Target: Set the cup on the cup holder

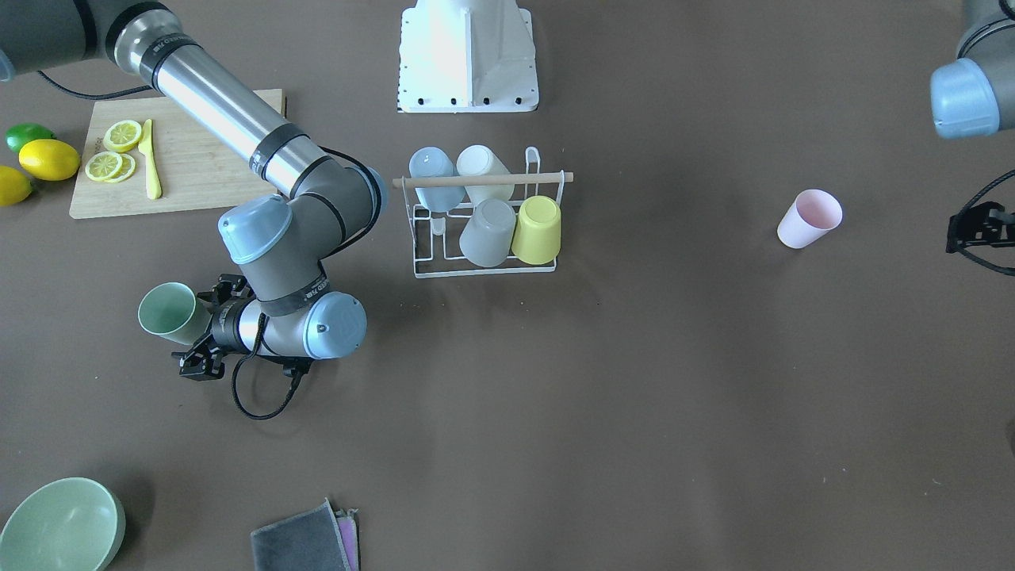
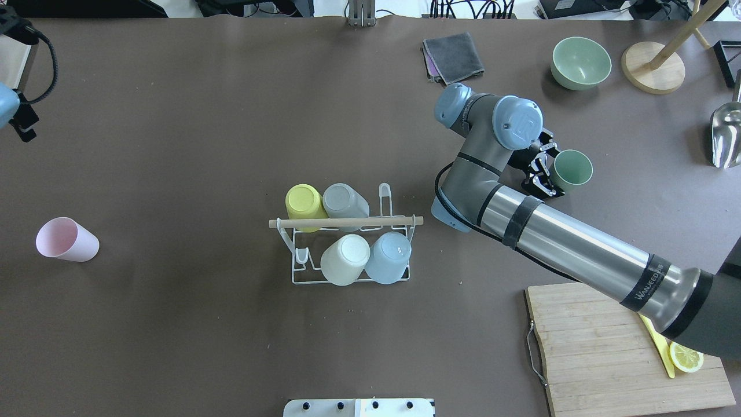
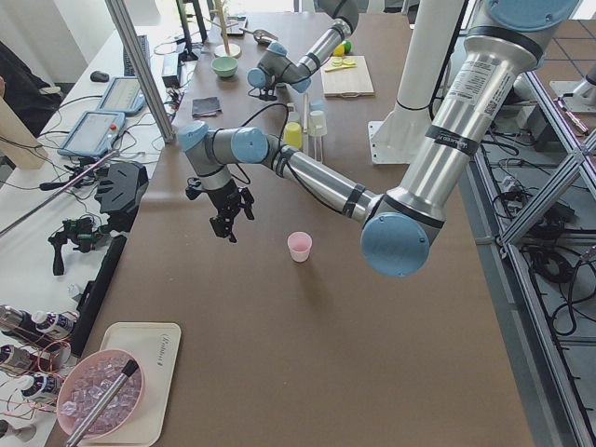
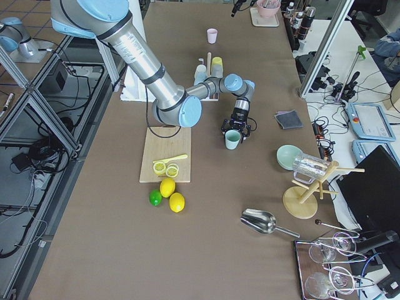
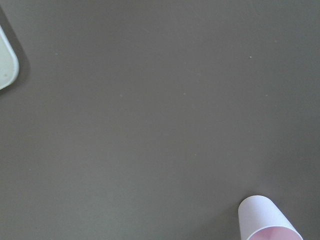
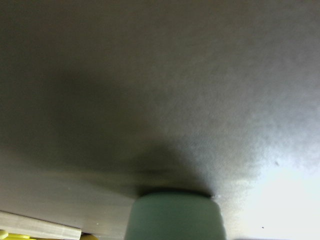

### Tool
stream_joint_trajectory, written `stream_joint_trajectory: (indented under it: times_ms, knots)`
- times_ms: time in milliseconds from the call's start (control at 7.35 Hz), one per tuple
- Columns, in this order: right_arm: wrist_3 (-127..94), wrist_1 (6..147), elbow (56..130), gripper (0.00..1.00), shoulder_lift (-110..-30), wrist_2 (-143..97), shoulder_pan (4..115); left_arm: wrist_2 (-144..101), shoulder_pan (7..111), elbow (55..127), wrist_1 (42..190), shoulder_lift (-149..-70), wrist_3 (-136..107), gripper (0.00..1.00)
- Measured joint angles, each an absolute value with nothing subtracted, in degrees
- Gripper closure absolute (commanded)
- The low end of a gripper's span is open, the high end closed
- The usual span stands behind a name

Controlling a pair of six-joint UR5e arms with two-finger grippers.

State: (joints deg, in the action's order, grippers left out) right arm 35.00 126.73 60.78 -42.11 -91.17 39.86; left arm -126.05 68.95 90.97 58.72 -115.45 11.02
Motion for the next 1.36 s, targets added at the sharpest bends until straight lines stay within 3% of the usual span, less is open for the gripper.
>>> stream_joint_trajectory:
  times_ms: [544, 1360]
  knots:
    - [35.5, 127.0, 64.1, 0.0, -44.6, -90.4, 39.8, -126.4, 64.6, 80.8, 56.1, -121.6, 9.3, 0.01]
    - [35.5, 127.5, 70.2, 0.0, -49.1, -89.4, 39.7, -127.8, 57.8, 78.3, 51.6, -121.7, 3.7, 0.01]
